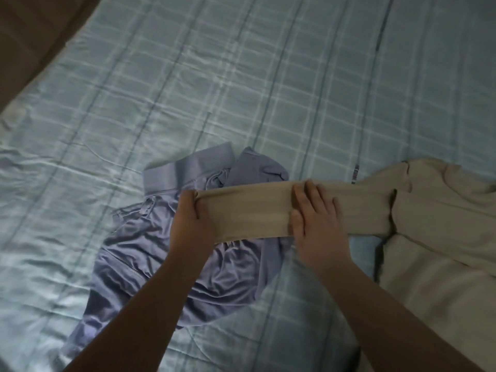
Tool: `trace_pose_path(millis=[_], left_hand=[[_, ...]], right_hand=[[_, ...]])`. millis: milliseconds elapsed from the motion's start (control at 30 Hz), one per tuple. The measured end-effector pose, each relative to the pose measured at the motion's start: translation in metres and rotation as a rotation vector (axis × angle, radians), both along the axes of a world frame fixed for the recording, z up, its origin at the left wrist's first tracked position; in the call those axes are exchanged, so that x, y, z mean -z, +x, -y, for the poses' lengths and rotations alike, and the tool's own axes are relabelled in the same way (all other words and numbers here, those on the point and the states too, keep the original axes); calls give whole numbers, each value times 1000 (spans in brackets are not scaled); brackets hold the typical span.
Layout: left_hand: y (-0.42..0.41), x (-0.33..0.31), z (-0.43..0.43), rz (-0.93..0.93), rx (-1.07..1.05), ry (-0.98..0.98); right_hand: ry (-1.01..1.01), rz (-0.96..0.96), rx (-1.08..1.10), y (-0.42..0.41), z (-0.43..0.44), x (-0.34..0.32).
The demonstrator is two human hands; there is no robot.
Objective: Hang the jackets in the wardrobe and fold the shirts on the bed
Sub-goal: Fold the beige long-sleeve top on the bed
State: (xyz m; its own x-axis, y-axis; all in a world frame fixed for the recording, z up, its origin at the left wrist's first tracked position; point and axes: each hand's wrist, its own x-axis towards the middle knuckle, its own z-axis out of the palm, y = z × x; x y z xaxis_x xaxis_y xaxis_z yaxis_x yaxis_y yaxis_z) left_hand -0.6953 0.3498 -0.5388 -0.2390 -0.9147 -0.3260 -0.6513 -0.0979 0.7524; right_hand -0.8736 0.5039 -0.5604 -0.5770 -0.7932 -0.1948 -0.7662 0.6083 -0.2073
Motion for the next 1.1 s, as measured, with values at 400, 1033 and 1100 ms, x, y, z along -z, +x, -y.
trace_pose_path(millis=[400, 1033, 1100], left_hand=[[13, 50, 22, 190, 154, -35], [-77, -7, -117, -334, 464, 137], [-84, 3, -128, -186, 525, -245]], right_hand=[[175, -80, -81, 15, 27, 65], [-534, 805, 684, -32, -51, -34], [-462, 635, 671, -56, -63, -30]])
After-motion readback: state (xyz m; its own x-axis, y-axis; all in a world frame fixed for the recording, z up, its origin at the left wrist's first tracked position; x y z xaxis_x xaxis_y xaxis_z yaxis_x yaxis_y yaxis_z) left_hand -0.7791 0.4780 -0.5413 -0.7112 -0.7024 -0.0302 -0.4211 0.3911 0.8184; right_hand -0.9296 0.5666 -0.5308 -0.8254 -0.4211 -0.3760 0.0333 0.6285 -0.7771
